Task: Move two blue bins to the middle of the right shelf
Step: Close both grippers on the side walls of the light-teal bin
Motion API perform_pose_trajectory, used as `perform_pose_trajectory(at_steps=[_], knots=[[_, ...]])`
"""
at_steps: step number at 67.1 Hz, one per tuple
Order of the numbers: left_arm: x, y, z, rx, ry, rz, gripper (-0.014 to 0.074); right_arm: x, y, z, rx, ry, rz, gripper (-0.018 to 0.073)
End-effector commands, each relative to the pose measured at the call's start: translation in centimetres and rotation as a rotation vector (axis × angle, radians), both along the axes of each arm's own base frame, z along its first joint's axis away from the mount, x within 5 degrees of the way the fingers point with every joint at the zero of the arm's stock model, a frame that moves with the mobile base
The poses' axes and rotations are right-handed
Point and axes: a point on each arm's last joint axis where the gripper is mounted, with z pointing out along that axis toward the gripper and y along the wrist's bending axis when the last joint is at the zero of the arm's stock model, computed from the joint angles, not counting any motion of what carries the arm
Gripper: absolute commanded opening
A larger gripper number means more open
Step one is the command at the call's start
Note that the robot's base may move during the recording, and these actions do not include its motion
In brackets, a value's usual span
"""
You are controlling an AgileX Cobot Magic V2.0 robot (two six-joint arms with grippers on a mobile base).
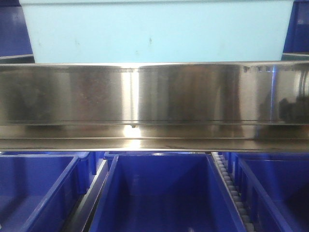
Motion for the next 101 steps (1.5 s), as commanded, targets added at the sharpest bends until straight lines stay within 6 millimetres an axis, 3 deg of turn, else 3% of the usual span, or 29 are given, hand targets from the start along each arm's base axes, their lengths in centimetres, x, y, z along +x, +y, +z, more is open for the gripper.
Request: perform_pose_trajectory(at_steps=[1, 31, 51, 73, 81, 87, 95, 101], knots=[[0.0, 0.0, 0.3, -0.011, -0.022, 0.004, -0.0111, 0.0, 0.0, 0.2, -0.012, -0.022, -0.001, -0.0162], [0.0, 0.0, 0.4, -0.014, -0.036, 0.005, -0.0111, 0.0, 0.0, 0.2, -0.012, -0.022, -0.001, -0.0162], [-0.2, 0.2, 2.0, -0.048, -0.212, 0.015, -0.0111, 0.0, 0.0, 0.4, -0.010, -0.041, -0.004, -0.0162], [-0.6, 0.5, 3.6, -0.155, -0.376, 0.033, -0.0111, -0.2, -0.4, 2.4, 0.017, -0.252, -0.037, -0.0162], [-1.4, 0.5, 6.8, -0.153, -0.407, 0.019, -0.0111, -1.3, -0.2, 6.3, 0.017, -0.267, -0.013, -0.0162], [-2.4, 0.5, 10.2, -0.118, -0.393, 0.005, -0.0093, -2.9, -0.1, 9.9, 0.012, -0.274, 0.012, -0.0162], [-2.4, 0.4, 13.9, -0.074, -0.277, -0.006, 0.0062, -3.5, 0.1, 13.8, 0.002, -0.219, 0.037, -0.0153], [-2.0, 0.2, 16.3, -0.061, -0.214, -0.012, 0.0240, -3.1, 0.2, 15.8, -0.003, -0.182, 0.045, -0.0046]])
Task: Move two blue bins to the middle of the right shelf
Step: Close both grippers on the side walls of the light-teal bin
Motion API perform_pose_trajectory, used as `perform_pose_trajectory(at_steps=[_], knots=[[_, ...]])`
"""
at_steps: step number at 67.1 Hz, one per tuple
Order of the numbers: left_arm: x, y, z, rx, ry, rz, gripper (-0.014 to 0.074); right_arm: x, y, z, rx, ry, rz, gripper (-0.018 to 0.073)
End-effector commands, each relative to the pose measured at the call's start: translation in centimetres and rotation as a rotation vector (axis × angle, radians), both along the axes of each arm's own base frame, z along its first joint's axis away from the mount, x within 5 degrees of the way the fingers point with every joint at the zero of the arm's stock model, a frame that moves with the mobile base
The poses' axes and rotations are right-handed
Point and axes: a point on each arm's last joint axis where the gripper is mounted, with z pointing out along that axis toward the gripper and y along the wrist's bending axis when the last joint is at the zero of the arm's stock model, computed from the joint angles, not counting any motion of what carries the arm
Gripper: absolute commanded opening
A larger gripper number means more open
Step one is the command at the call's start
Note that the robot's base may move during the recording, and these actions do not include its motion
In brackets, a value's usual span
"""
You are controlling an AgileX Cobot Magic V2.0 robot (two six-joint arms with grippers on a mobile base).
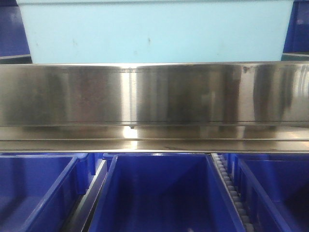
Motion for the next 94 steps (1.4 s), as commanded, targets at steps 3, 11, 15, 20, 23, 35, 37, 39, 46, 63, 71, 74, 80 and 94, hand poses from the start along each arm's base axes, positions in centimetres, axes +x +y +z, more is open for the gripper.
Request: perform_pose_trajectory(at_steps=[3, 11, 15, 20, 23, 35, 37, 39, 46, 63, 71, 74, 80, 94], knots=[[1.1, -0.3, 2.8, 0.023, 0.105, -0.004, 0.0335, 0.8, 0.1, 2.1, -0.013, 0.062, 0.012, 0.0036], [2.0, -0.5, 4.8, 0.025, 0.106, -0.023, 0.0496, 2.1, 0.2, 3.4, -0.015, 0.098, 0.013, 0.0347], [2.3, -0.7, 5.6, 0.024, 0.099, -0.043, 0.0548, 2.8, 0.3, 3.7, -0.019, 0.140, 0.017, 0.0484], [3.1, -1.1, 6.3, 0.034, 0.136, -0.075, 0.0595, 4.1, 0.4, 4.0, -0.025, 0.208, 0.023, 0.0575], [3.6, -1.4, 6.7, 0.047, 0.179, -0.098, 0.0602, 4.6, 0.5, 4.4, -0.027, 0.227, 0.025, 0.0570], [6.9, -3.5, 8.6, 0.132, 0.407, -0.209, 0.0601, 7.1, 1.5, 8.0, 0.023, 0.261, 0.129, 0.0570], [7.5, -4.0, 9.0, 0.146, 0.434, -0.228, 0.0601, 7.8, 1.9, 8.5, 0.023, 0.283, 0.157, 0.0570], [8.2, -4.6, 9.6, 0.161, 0.464, -0.252, 0.0601, 8.4, 2.2, 9.0, 0.017, 0.300, 0.180, 0.0570], [10.5, -6.8, 11.2, 0.208, 0.541, -0.323, 0.0601, 10.8, 3.9, 10.9, -0.019, 0.381, 0.281, 0.0570], [17.0, -10.7, 12.5, 0.271, 0.759, -0.310, 0.0568, 18.1, 8.3, 12.4, -0.134, 0.707, 0.418, 0.0570], [20.1, -11.6, 11.7, 0.307, 0.882, -0.220, 0.0568, 21.2, 8.7, 11.8, -0.141, 0.874, 0.334, 0.0570], [20.9, -12.0, 11.4, 0.310, 0.926, -0.206, 0.0568, 22.3, 8.4, 11.4, -0.147, 0.929, 0.262, 0.0570], [23.0, -12.2, 10.3, 0.308, 1.013, -0.175, 0.0568, 24.2, 8.2, 10.4, -0.148, 1.007, 0.159, 0.0570], [27.1, -11.4, 6.9, 0.220, 1.173, -0.173, 0.0568, 27.0, 9.4, 7.6, -0.153, 1.107, 0.163, 0.0570]])
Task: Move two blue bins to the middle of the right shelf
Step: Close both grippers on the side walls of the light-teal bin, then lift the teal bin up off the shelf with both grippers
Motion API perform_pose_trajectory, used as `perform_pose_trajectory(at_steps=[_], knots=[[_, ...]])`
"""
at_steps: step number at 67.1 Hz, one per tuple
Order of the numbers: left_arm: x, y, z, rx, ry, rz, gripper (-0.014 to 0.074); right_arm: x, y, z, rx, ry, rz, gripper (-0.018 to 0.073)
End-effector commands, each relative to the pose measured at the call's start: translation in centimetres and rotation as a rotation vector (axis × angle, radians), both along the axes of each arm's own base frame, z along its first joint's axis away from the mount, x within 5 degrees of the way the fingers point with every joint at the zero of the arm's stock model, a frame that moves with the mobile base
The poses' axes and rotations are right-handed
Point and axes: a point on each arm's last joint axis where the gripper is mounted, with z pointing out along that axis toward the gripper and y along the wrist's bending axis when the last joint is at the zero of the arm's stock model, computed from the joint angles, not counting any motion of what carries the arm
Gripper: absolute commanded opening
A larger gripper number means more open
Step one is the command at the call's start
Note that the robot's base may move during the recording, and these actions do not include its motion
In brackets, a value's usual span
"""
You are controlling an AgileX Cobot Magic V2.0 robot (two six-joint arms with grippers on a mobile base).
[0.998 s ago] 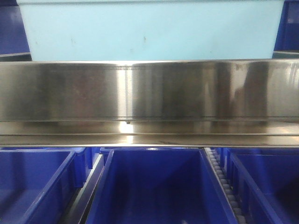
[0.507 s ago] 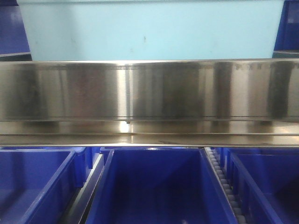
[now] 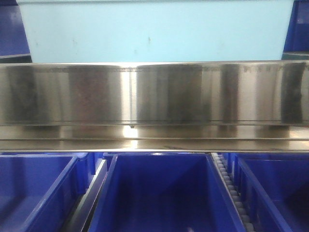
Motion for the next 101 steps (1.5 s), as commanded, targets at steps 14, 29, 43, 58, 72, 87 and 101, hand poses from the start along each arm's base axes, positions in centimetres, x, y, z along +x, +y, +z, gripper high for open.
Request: perform_pose_trajectory(at_steps=[14, 29, 43, 58, 72, 87, 101], knots=[[3.3, -1.3, -3.9, 0.010, 0.125, -0.017, 0.0568, 3.5, 1.5, -3.3, 0.014, 0.073, 0.001, 0.0570], [4.6, -2.9, -6.5, 0.035, 0.185, -0.042, 0.0568, 5.9, 2.6, -6.5, 0.015, 0.158, 0.004, 0.0570], [5.3, -3.2, -7.6, 0.044, 0.206, -0.041, 0.0531, 7.1, 3.0, -8.5, -0.001, 0.204, 0.002, 0.0537], [5.5, -3.2, -7.8, 0.045, 0.213, -0.039, 0.0115, 7.1, 3.0, -8.7, -0.006, 0.219, 0.002, 0.0109], [5.4, -3.2, -7.8, 0.046, 0.215, -0.039, -0.0111, 6.9, 3.0, -8.8, -0.014, 0.240, 0.003, -0.0153], [4.8, -3.0, -6.9, 0.054, 0.232, -0.042, -0.0111, 6.2, 2.7, -7.7, -0.004, 0.221, 0.000, -0.0154], [2.6, -2.2, -2.9, 0.001, 0.139, -0.049, -0.0111, 4.0, 2.0, -4.3, 0.028, 0.127, 0.003, -0.0154]])
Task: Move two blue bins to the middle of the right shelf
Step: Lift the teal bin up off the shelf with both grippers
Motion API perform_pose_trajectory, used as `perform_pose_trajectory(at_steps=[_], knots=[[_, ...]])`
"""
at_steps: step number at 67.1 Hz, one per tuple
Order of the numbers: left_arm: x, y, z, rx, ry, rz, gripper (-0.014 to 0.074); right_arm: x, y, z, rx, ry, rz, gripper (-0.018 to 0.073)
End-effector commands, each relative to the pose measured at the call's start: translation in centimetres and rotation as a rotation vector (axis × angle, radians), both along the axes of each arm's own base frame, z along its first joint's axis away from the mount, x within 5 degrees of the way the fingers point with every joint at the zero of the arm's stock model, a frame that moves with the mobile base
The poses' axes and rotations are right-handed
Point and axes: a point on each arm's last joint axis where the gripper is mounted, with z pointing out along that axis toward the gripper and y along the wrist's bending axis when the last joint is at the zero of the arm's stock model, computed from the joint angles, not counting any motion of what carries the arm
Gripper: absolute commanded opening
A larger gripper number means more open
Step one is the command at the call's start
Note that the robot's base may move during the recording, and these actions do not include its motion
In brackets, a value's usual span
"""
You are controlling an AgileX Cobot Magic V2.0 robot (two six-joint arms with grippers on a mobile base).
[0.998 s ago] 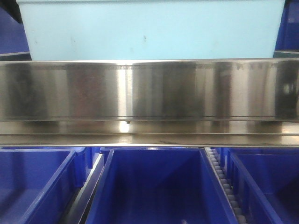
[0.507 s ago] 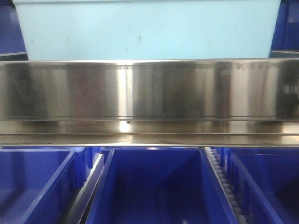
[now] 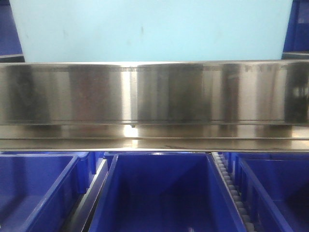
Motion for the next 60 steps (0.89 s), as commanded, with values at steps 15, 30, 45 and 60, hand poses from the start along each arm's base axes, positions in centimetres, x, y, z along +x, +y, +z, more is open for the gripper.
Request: perform_pose_trajectory(at_steps=[15, 30, 45, 60], knots=[[-5.3, 1.9, 9.1, -0.137, -0.238, -0.015, -0.0111, -4.5, -1.9, 7.0, 0.045, -0.231, 0.003, -0.0154], [-8.9, 3.3, 12.6, -0.203, -0.340, -0.024, -0.0111, -7.3, -2.9, 13.0, 0.104, -0.405, 0.001, -0.0154], [-9.4, 3.4, 13.3, -0.229, -0.376, -0.025, -0.0111, -8.0, -3.1, 14.4, 0.110, -0.423, 0.003, -0.0154], [-9.4, 3.1, 13.9, -0.280, -0.398, -0.034, -0.0111, -7.0, -2.7, 13.3, 0.092, -0.372, 0.006, -0.0154]])
